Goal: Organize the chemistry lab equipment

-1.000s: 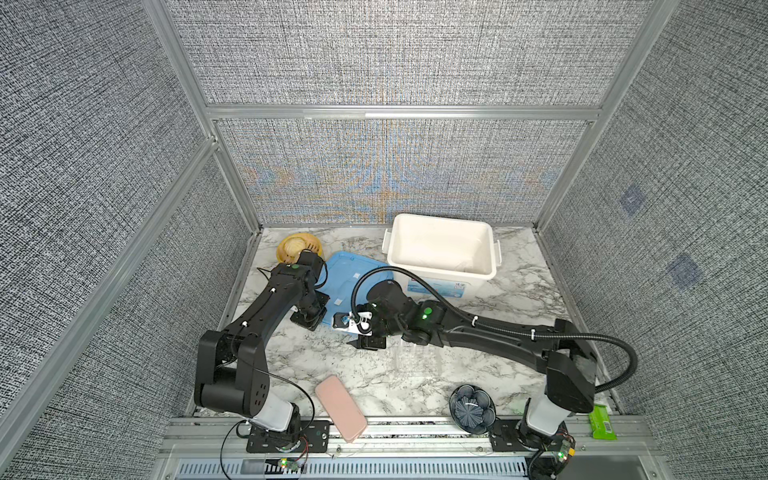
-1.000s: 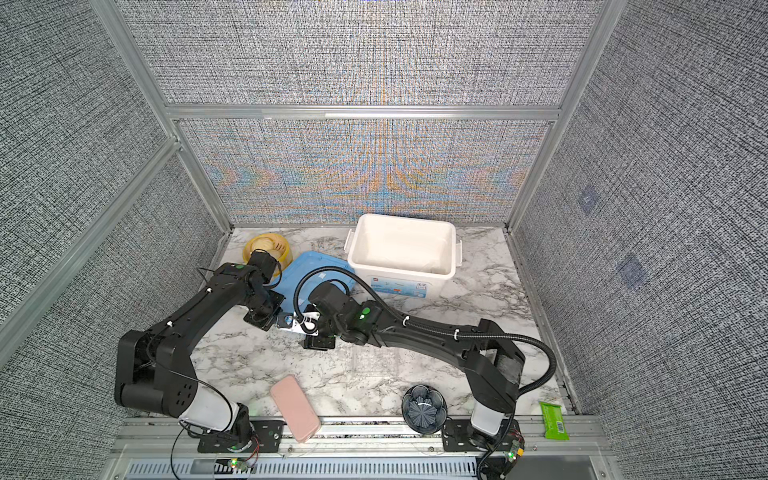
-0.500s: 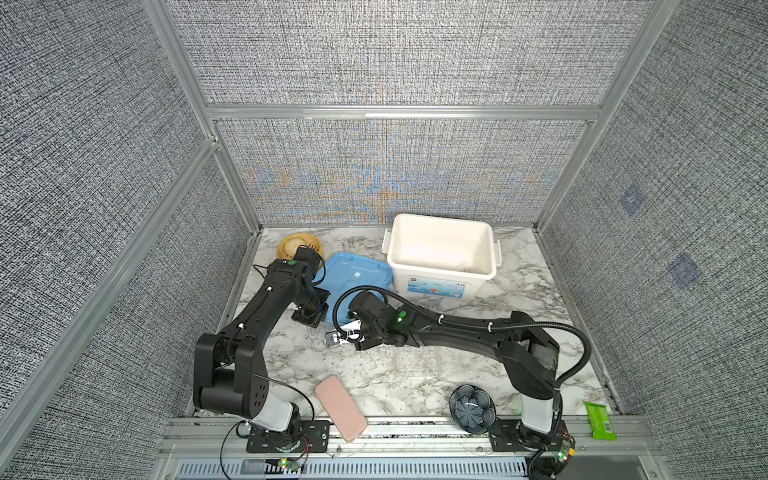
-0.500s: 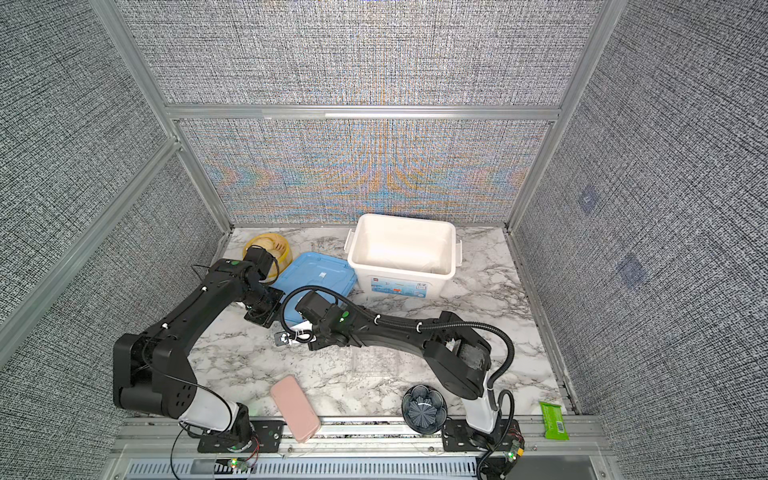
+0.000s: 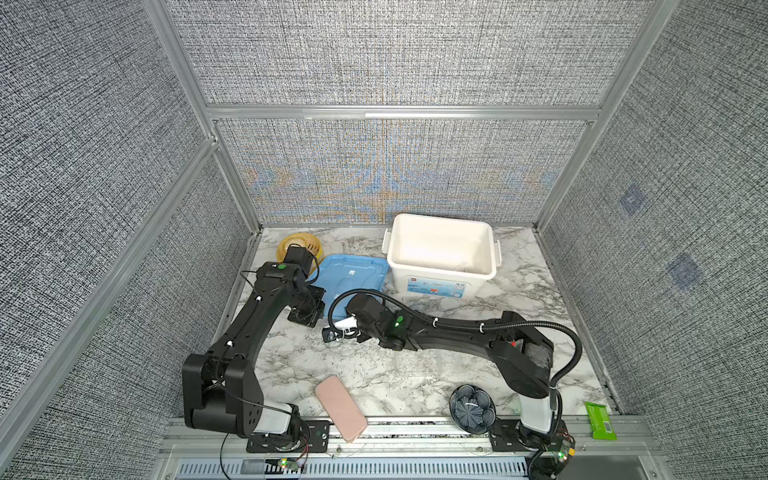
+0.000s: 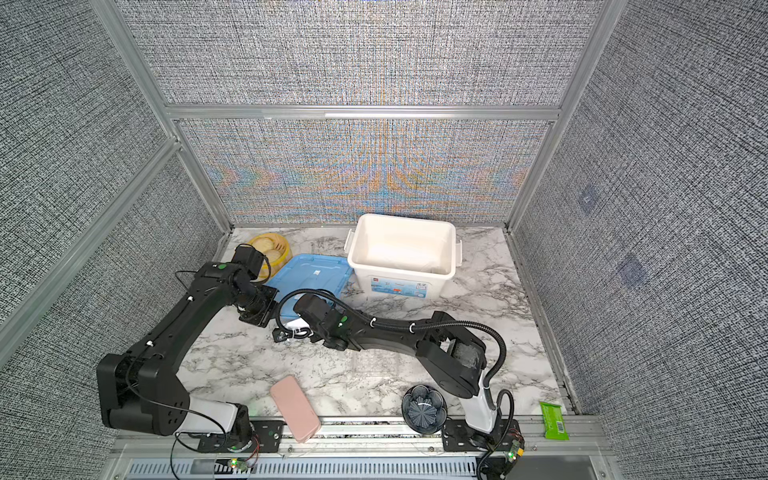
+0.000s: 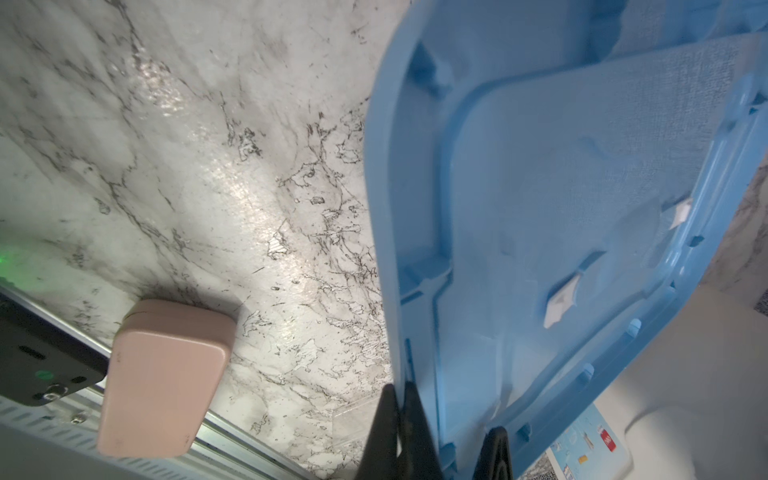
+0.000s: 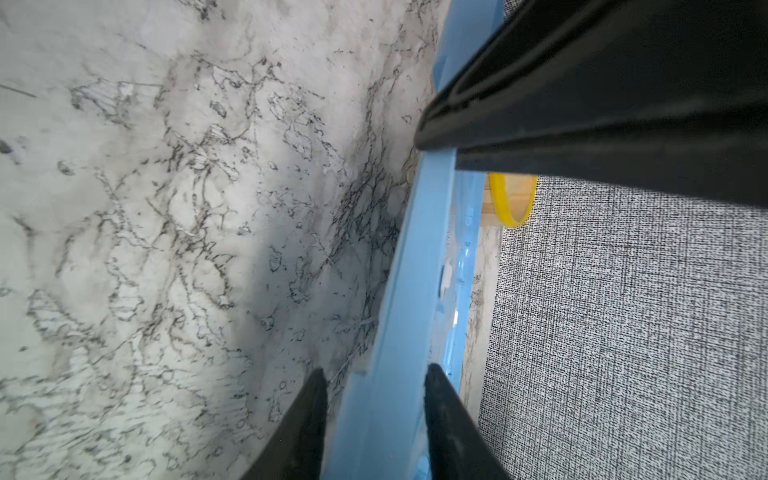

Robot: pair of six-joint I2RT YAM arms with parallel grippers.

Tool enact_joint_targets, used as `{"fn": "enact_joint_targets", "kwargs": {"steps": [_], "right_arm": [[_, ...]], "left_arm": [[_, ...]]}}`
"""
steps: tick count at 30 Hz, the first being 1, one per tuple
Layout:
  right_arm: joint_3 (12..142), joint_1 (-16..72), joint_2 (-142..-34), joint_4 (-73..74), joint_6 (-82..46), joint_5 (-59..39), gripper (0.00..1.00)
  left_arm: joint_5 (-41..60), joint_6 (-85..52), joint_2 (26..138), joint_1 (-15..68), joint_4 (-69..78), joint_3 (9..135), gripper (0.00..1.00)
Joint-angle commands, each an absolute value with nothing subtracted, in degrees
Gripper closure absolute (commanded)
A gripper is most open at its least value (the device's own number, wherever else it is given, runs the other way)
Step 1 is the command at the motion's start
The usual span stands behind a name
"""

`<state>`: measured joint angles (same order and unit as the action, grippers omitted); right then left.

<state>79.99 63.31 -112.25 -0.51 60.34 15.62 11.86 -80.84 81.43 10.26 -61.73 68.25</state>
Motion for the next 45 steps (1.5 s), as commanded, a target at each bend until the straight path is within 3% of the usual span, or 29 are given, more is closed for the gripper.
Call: {"fn": "enact_joint_targets", "kwargs": {"steps": [1,7,12,13,14,16,17,19,29,37,41,45], "right_arm": [[78.3,63.6,-111.3,7.2,62.6,17.7,0.73],[75.7,63.7,-109.5,11.6,65.6,16.7,0.89],[75.5,63.8,-108.4,12.8,65.8,15.8,0.93],[75.5,63.8,-108.3,13.0,65.7,15.6,0.93],[75.5,63.8,-108.1,13.3,65.6,15.4,0.94],[75.5,63.9,-107.7,13.9,65.3,15.2,0.94],[75.6,63.7,-107.4,13.8,65.1,15.0,0.94],[75.8,63.4,-106.8,13.1,64.7,14.7,0.94],[75.4,61.4,-98.3,7.3,55.4,10.1,0.96],[75.0,56.1,-87.6,0.0,38.0,0.2,0.97],[75.2,50.3,-82.7,-5.7,28.8,-10.3,1.0],[70.8,45.0,-76.3,-1.9,19.6,-15.7,1.0]], "left_arm": [[13.2,-80.4,80.6,10.1,-62.7,68.2,1.0],[13.7,-79.7,79.5,9.7,-62.3,68.0,1.0],[13.8,-78.1,75.3,9.5,-58.9,66.8,0.82],[13.2,-77.8,74.1,9.4,-59.0,66.8,0.75],[12.3,-77.2,72.9,9.2,-59.0,67.0,0.62],[11.1,-75.5,70.5,8.7,-58.7,67.3,0.26],[10.4,-74.2,68.9,8.6,-57.8,67.3,0.14],[8.5,-72.0,65.6,8.4,-56.0,66.9,0.01],[0.3,-62.6,51.7,8.4,-51.5,65.7,0.01],[-6.1,-49.7,44.7,8.3,-49.9,68.9,0.01],[-2.7,-45.1,43.2,8.4,-45.5,69.3,0.01],[4.5,-43.8,46.8,8.4,-41.9,69.0,0.01]]}}
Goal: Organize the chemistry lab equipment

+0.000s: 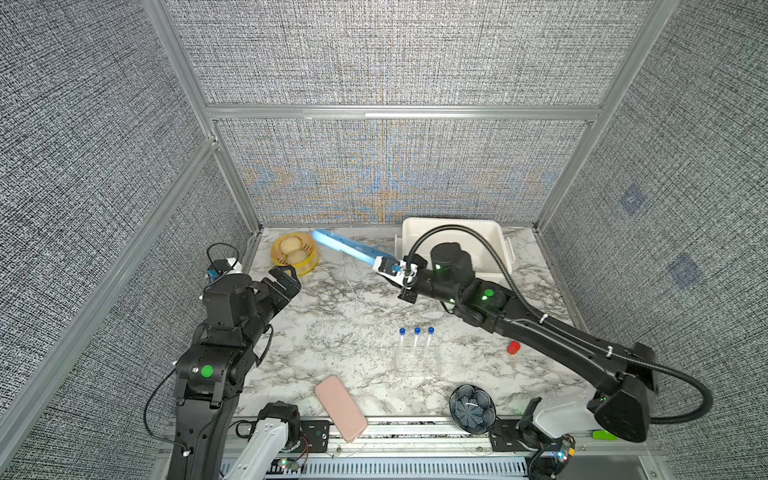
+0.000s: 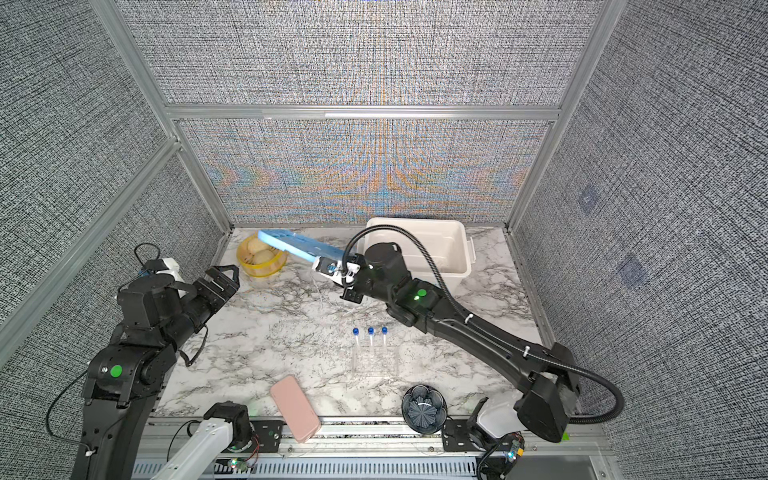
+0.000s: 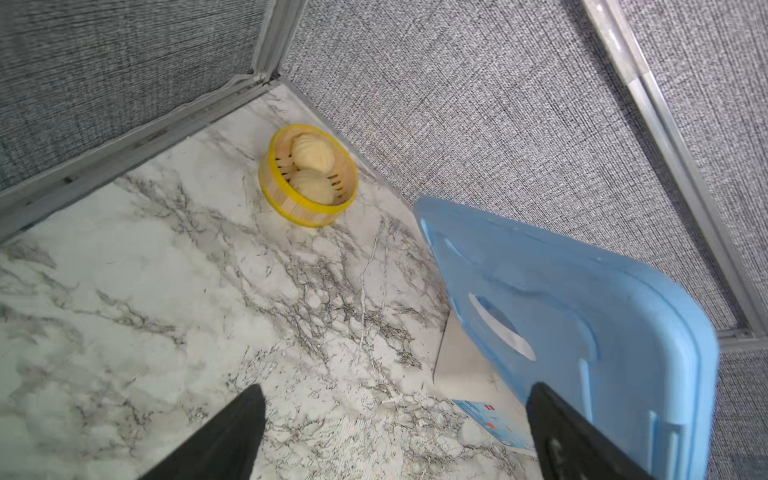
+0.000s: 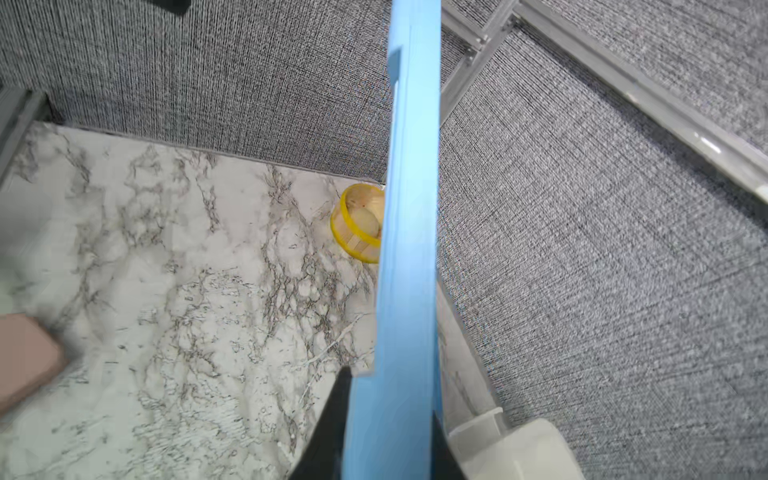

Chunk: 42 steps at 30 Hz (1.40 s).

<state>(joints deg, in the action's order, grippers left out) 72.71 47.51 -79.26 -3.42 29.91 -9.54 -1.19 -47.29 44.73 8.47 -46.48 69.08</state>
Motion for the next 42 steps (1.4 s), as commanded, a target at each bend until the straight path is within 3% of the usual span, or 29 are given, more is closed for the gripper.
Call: {"fn": "enact_joint_targets", "kwargs": {"steps": [1,12,23,32,42], "right_arm": [[69.8,43.7,-75.1,-0.4,17.3,-17.1,1.0],[59.4,28.3,-65.0,16.1,-15.3,-27.3,1.0],[50.6,11.7,-63.8,26.0,-43.8,-31.5,1.0],[52.4,2.1,-65.6,15.6,-46.8,-34.5,1.0],[56.2,-2.3,-70.1,2.9,-45.2,-32.7,0.93]], "left_arm": [[6.3,-43.8,47.8,8.3,-41.3,69.0,0.01],[15.2,-44.9,56.3,10.0,-23.7,61.3,0.01],[19.1,-42.4,70.8,16.6,-10.2,60.8,0.01],[21.6,-44.1,86.9,20.3,-1.8,65.2,0.04],[28.0,-46.5,102.7,22.6,1.6,74.7,0.08]]}}
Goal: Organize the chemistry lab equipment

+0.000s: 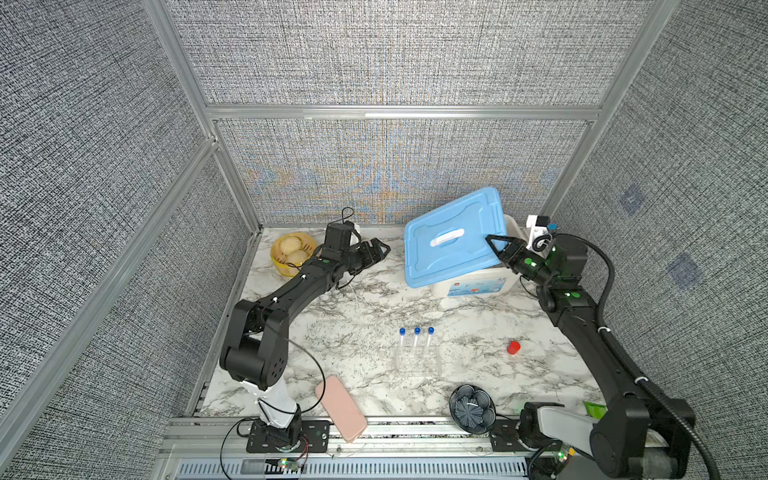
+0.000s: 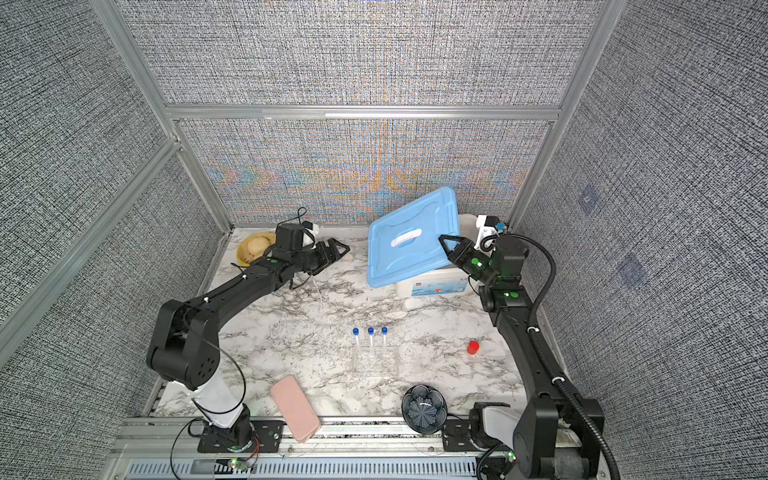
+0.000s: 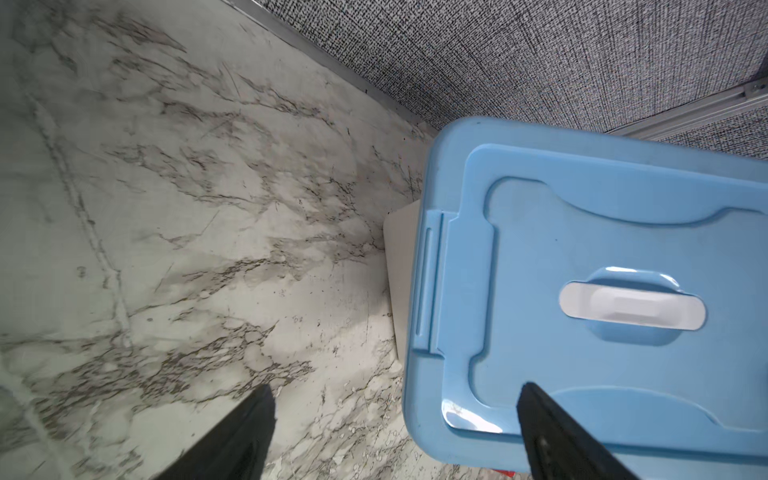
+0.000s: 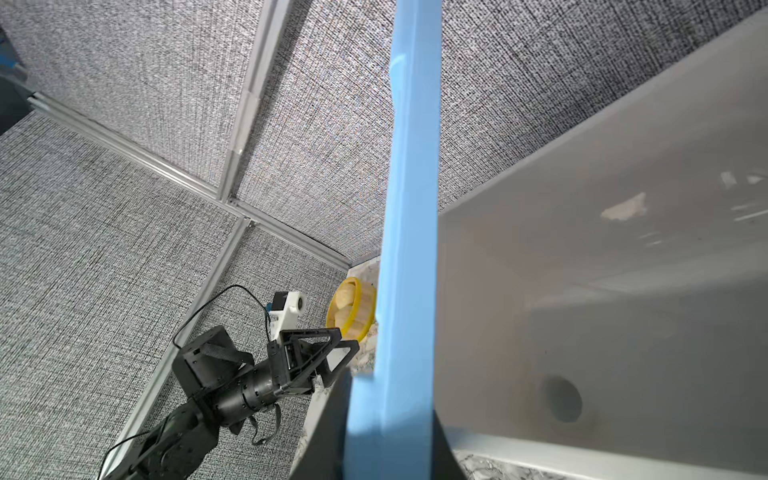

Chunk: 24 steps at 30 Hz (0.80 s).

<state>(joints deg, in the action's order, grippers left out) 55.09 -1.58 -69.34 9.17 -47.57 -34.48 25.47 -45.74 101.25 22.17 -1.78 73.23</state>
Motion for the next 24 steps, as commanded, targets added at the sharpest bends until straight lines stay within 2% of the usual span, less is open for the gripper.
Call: {"fn": "enact_joint_targets", "kwargs": {"steps": [1,7,11,16,24], "right_arm": [[56.6,-2.7,-70.6,1.4,-44.8,-32.4,0.93],[58.4,-4.5,-73.4,-2.6,-43.9,-30.8,0.92],[60.8,-5.0,-76.0,-7.6,-40.3,-30.0,0.87],[63.5,-5.4,-78.7,-10.9,-37.5,-29.4,0.86],[65.5,-5.6,-80.8,-15.1,-33.1,-25.6,0.74]], "left_arm": [[28.1,-46.3,103.5,22.8,1.2,75.5,0.08],[28.8,-46.2,107.7,23.1,0.7,77.6,0.08],[31.8,-47.1,111.0,23.5,4.3,76.9,0.08],[34.3,-49.2,113.4,23.9,10.5,75.6,0.09],[35.5,-49.0,115.8,25.2,12.4,78.0,0.11]]}}
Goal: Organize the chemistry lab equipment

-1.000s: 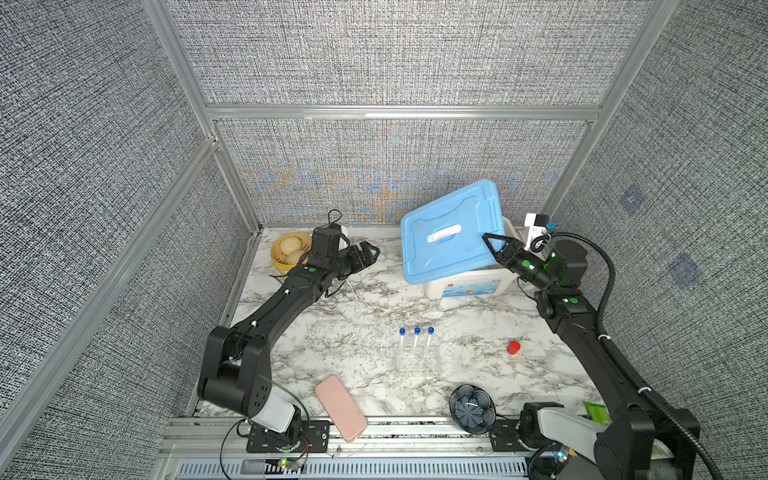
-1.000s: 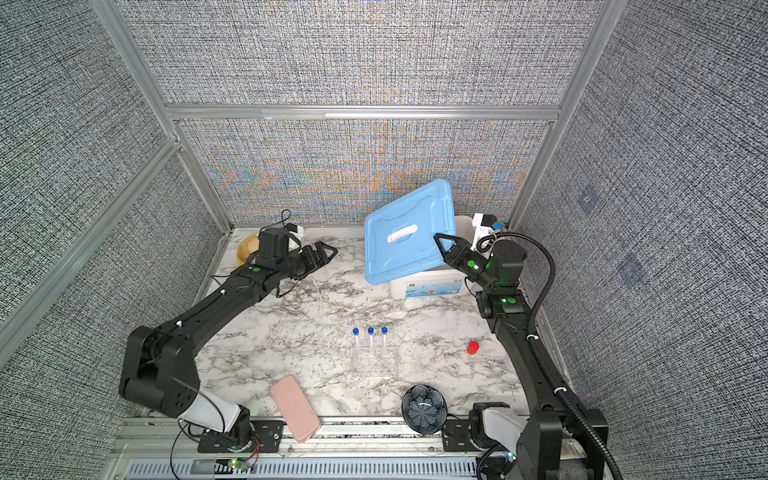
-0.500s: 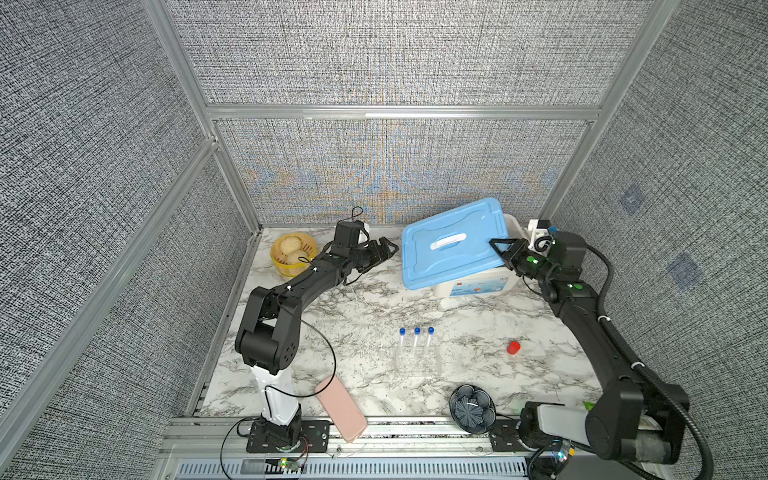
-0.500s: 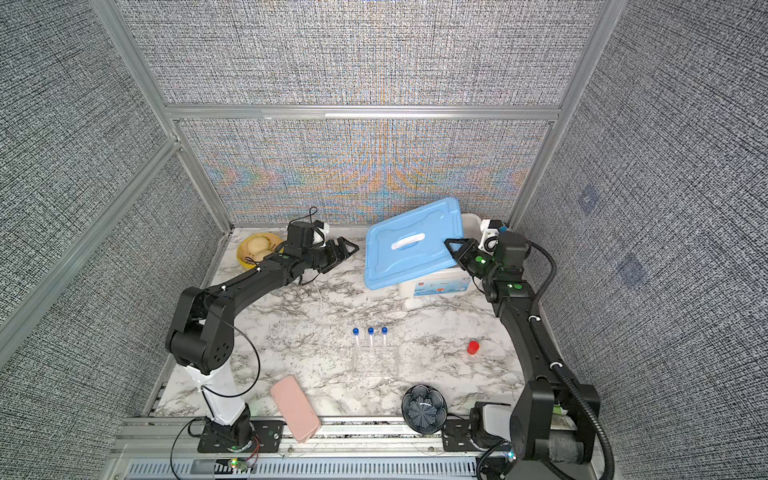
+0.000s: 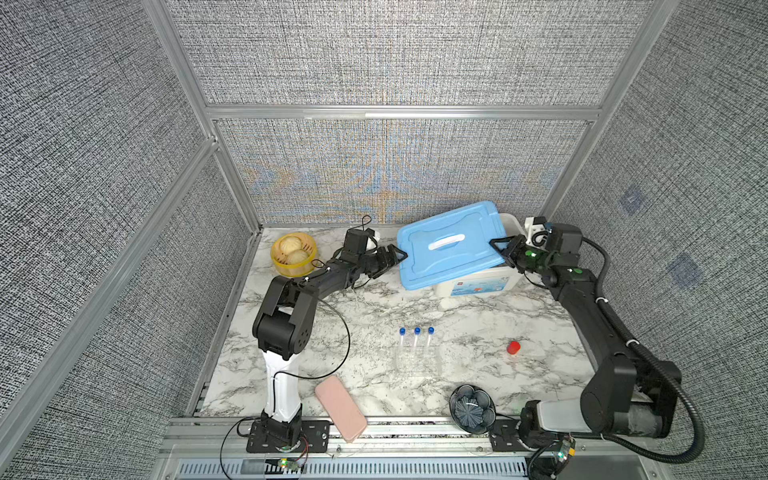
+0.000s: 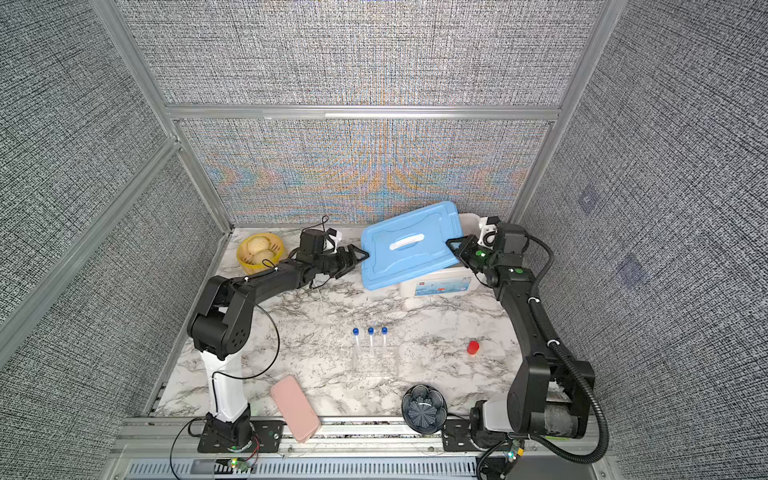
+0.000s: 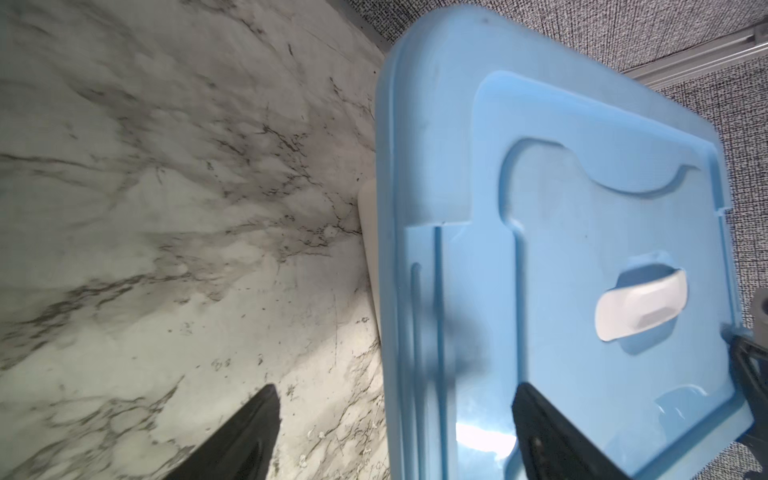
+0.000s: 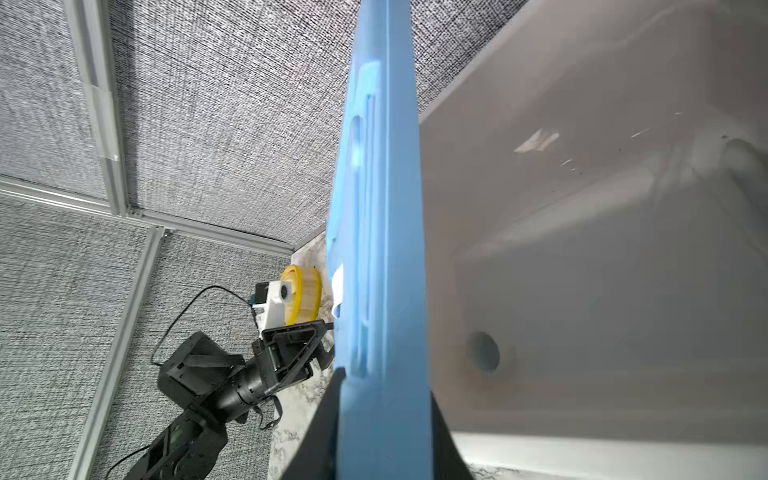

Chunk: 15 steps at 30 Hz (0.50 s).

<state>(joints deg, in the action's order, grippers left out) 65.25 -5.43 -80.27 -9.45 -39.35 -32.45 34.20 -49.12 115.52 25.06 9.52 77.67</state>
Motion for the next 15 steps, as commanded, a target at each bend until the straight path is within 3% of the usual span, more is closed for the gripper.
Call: {"fn": "enact_joint_targets", "kwargs": {"steps": [1,15], "right_arm": [[65.6,-5.7,-81.0,-15.7,-32.2,-25.0,0.73],[72.5,-5.5,-84.5,-28.9,-18.7,-11.1,0.47]], "left_arm": [[35.7,-49.4,115.8,25.3,12.9,77.7,0.12],[34.1,-48.4,114.1,25.6,11.7,78.2,0.23]]}}
